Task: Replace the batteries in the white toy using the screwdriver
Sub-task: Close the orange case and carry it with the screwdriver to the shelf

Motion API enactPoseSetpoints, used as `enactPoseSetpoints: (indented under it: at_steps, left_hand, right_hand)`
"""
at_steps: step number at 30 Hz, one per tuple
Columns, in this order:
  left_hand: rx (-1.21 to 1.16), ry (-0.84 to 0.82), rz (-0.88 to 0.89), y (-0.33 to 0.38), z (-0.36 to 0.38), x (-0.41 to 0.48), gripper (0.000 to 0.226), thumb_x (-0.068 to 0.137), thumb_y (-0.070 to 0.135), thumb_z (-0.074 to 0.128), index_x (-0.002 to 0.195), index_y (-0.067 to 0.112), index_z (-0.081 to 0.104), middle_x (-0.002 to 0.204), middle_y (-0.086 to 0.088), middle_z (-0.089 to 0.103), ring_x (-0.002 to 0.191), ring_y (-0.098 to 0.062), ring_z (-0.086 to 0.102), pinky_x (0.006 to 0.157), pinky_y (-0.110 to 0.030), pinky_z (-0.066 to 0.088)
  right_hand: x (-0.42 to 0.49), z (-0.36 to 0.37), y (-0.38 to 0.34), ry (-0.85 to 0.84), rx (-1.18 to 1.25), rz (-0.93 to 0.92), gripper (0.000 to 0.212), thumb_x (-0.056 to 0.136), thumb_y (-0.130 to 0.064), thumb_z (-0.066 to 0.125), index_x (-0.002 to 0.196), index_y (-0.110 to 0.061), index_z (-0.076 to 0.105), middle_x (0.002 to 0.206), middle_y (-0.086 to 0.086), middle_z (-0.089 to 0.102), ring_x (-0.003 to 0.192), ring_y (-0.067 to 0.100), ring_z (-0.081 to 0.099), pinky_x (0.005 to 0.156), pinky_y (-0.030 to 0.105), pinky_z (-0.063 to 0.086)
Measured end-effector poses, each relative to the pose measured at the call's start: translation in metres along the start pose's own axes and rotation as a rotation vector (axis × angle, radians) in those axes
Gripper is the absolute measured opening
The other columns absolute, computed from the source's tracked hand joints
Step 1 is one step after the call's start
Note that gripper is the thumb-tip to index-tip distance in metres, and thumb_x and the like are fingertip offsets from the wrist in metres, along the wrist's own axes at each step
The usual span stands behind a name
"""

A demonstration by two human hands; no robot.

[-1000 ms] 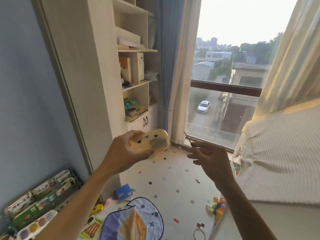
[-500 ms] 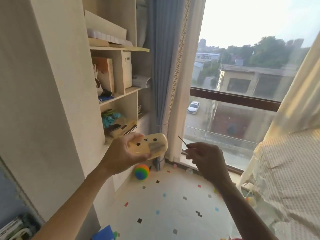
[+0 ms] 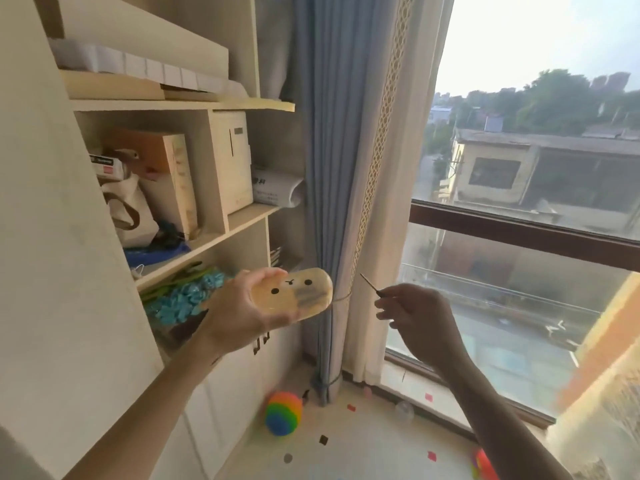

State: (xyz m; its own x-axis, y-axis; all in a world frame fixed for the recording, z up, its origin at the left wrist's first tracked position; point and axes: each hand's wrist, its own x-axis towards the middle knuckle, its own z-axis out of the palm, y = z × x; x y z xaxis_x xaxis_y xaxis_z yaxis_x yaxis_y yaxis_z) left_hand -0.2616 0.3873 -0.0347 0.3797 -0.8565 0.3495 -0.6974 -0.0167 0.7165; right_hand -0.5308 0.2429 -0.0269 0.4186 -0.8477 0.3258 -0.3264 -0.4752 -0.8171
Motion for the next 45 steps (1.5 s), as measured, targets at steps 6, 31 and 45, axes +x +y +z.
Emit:
enactPoseSetpoints:
  at_steps: [6,31,45]
  left_hand:
    - [0.043,0.068,-0.143,-0.036,0.017,0.122,0.087,0.062,0.074,0.083,0.138,0.038,0.058,0.127,0.01,0.066,0.113,-0.006,0.063,0.086,-0.027,0.058]
    - [0.499,0.247,-0.616,-0.213,-0.017,0.411,0.085,0.087,0.059,0.074,0.158,0.027,0.039,0.154,0.008,0.051,0.137,-0.013,0.051,0.115,-0.041,0.044]
    - [0.679,0.229,-0.969,-0.254,0.008,0.435,0.068,0.091,0.058,0.067,0.147,0.025,0.048,0.148,0.005,0.049,0.137,-0.018,0.047,0.118,-0.04,0.039]
  right_hand:
    - [0.178,0.036,0.04,-0.146,-0.001,-0.069,0.022,0.095,-0.015,0.066,0.086,-0.03,0.08,0.078,-0.003,0.082,0.076,0.023,0.081,0.074,0.052,0.066]
    - [0.625,0.358,0.021,-0.562,-0.627,-0.92,0.019,0.1,-0.024,0.061,0.091,-0.03,0.076,0.087,-0.003,0.077,0.092,0.024,0.069,0.096,0.043,0.044]
    - [0.623,0.425,0.032,-0.718,-0.813,-1.117,0.029,0.096,-0.017,0.065,0.124,-0.017,0.071,0.137,0.013,0.065,0.138,0.034,0.042,0.12,0.063,0.016]
